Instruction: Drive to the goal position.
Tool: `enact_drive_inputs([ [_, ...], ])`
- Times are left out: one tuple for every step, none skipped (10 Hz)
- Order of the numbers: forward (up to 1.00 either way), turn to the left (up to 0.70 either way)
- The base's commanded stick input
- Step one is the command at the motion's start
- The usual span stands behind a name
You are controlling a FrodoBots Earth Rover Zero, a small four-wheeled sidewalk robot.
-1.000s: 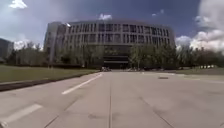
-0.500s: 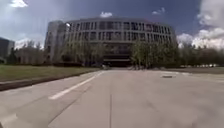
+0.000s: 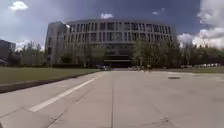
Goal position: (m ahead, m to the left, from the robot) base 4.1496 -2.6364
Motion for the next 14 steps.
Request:
enact_drive_inputs([
  [1.00, -0.40],
  [1.00, -0.40],
  [1.00, -0.07],
  [1.00, 0.00],
  [1.00, -0.03],
  [1.00, -0.25],
  [1.00, -0.39],
  [1.00, -0.40],
  [1.00, -0.40],
  [1.00, -0.40],
  [1.00, -0.40],
  [1.00, -0.40],
  [1.00, -0.40],
  [1.00, -0.40],
])
